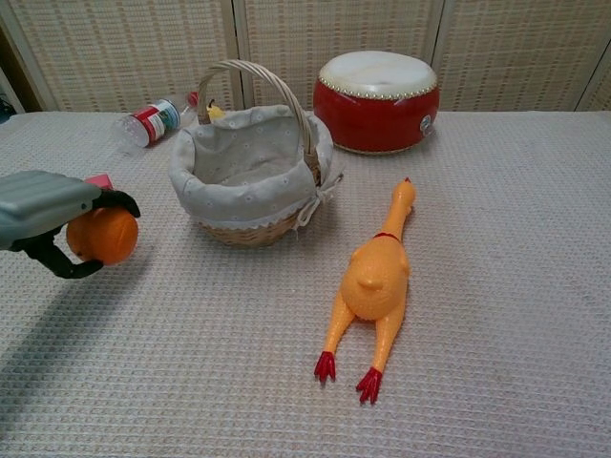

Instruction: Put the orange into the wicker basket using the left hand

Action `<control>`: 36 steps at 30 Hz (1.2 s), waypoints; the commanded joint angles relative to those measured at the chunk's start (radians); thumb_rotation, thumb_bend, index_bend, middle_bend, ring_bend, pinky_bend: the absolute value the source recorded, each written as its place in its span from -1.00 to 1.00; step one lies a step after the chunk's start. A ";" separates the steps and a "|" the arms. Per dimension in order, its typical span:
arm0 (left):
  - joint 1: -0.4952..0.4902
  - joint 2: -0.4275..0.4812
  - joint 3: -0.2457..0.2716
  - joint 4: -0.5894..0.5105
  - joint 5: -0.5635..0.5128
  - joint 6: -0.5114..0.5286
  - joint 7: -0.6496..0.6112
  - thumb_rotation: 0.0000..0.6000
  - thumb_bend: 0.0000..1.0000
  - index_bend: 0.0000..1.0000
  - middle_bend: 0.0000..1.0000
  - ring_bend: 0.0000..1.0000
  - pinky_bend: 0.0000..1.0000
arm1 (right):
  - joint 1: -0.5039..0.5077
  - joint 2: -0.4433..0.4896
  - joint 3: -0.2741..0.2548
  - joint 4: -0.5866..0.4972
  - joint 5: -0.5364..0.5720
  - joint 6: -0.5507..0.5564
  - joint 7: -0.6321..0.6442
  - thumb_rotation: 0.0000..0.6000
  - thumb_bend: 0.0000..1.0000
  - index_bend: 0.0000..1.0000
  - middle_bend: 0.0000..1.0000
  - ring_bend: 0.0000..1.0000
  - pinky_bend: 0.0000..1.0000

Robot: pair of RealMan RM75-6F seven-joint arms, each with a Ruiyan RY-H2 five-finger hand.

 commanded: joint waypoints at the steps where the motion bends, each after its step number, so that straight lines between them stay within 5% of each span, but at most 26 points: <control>1: 0.030 0.048 -0.035 -0.054 0.018 0.068 -0.063 1.00 0.27 0.46 0.39 0.38 0.65 | 0.000 0.000 0.001 0.000 -0.001 0.001 0.001 1.00 -0.93 -1.00 -1.00 -1.00 -1.00; 10: -0.012 0.088 -0.144 -0.177 0.011 0.111 -0.100 1.00 0.27 0.44 0.37 0.38 0.62 | 0.002 -0.005 -0.003 -0.005 -0.009 -0.001 -0.009 1.00 -0.93 -1.00 -1.00 -1.00 -1.00; 30: -0.236 -0.132 -0.236 -0.048 -0.207 0.041 0.041 1.00 0.21 0.24 0.21 0.24 0.52 | -0.008 0.007 0.005 0.000 0.014 0.005 0.021 1.00 -0.93 -1.00 -1.00 -1.00 -1.00; 33: -0.255 -0.142 -0.234 -0.035 -0.220 0.044 0.055 1.00 0.08 0.07 0.03 0.09 0.42 | -0.008 0.006 0.006 0.000 0.014 0.005 0.019 1.00 -0.93 -1.00 -1.00 -1.00 -1.00; 36: -0.274 -0.147 -0.231 -0.036 -0.264 0.063 0.106 1.00 -0.16 -0.56 -0.66 -0.55 -0.14 | -0.008 0.005 0.005 0.000 0.011 0.006 0.017 1.00 -0.93 -1.00 -1.00 -1.00 -1.00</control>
